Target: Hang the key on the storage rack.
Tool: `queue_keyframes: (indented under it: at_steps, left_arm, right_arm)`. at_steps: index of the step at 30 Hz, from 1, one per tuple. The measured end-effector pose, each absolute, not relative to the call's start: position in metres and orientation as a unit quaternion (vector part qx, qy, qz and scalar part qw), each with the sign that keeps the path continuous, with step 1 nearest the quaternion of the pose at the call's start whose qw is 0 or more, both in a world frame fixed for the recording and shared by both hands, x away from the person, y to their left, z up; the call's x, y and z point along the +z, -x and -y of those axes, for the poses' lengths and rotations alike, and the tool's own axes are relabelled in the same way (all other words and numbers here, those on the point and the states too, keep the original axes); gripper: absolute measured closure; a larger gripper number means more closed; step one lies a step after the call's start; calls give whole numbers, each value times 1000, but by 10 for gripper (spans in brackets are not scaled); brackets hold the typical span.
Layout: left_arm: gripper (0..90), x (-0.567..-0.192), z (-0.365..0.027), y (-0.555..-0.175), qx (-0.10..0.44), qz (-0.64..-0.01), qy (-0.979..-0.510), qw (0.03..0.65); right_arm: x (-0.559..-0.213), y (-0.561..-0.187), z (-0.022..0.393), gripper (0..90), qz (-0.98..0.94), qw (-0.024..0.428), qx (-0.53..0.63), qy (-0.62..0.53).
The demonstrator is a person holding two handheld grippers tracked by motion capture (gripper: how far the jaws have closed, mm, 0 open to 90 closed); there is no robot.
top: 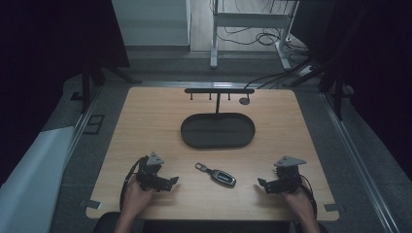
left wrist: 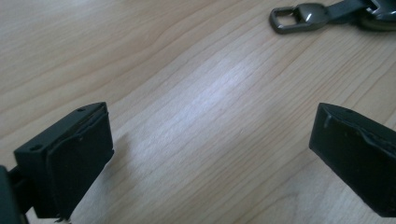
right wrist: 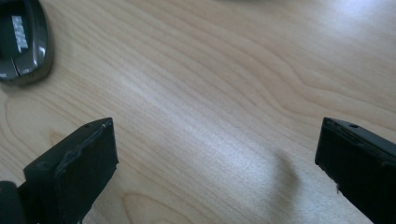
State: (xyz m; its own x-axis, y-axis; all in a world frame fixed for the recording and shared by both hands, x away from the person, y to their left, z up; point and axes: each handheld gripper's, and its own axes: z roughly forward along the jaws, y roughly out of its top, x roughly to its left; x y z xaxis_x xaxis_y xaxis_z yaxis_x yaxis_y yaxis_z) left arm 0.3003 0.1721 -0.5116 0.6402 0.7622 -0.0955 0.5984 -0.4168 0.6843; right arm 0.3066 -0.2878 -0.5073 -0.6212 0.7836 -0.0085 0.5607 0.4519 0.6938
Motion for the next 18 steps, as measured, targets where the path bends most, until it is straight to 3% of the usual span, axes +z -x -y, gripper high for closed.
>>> queue_keyframes:
  at_steps: [18]
  left_arm:
    - [0, -510, -164, -299, 122, -399, -842, 343]
  right_arm:
    - [-507, -308, 284, 0, -838, 154, 333, -404]
